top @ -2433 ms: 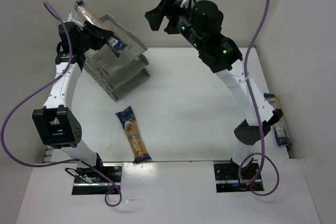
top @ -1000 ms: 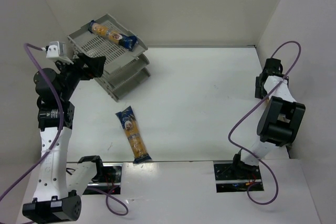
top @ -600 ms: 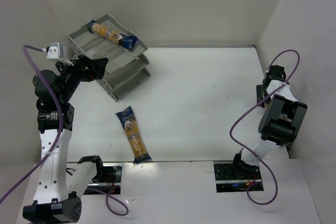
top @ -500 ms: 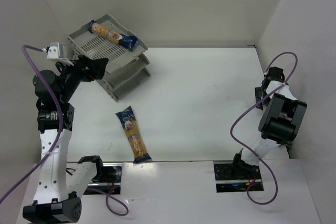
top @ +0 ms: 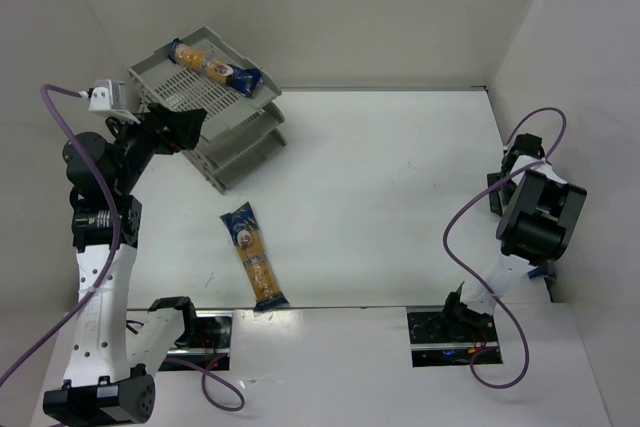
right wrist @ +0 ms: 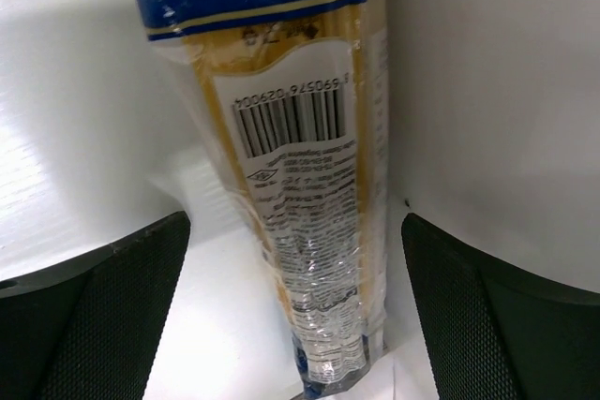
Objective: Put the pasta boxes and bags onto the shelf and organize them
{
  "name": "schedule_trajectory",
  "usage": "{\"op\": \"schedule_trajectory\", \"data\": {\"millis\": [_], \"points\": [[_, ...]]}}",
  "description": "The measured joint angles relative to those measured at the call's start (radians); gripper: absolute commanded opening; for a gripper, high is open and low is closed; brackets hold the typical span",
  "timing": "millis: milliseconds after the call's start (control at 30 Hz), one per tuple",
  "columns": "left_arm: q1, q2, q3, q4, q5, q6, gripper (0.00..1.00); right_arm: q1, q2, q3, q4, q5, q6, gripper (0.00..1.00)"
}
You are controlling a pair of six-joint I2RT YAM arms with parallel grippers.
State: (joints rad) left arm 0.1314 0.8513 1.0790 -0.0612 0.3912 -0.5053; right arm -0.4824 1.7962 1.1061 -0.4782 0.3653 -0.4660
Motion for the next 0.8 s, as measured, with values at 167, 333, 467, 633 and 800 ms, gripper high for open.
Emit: {"op": "schedule_trajectory", "data": {"millis": [167, 333, 467, 633, 800], "points": [[0.000, 0.008, 0.001, 0.003, 0.000, -0.004, 1.00, -0.004, 0.021, 0.006, 0.020, 0.047, 0.013, 0.81], [0.000, 0.011, 0.001, 0.007, 0.000, -0.022, 1.00, -0.010, 0.051, 0.016, 0.025, 0.071, 0.027, 0.56], [0.000, 0.011, 0.002, 0.010, 0.000, -0.023, 1.00, -0.009, 0.059, 0.016, 0.036, 0.103, 0.004, 0.00], [0.000, 0.011, 0.002, 0.011, 0.000, -0.023, 1.00, -0.001, 0.040, 0.000, 0.040, 0.107, -0.025, 0.00], [0.000, 0.011, 0.002, 0.013, 0.000, -0.027, 1.00, 0.046, -0.084, -0.076, 0.011, 0.054, 0.009, 0.00]]}}
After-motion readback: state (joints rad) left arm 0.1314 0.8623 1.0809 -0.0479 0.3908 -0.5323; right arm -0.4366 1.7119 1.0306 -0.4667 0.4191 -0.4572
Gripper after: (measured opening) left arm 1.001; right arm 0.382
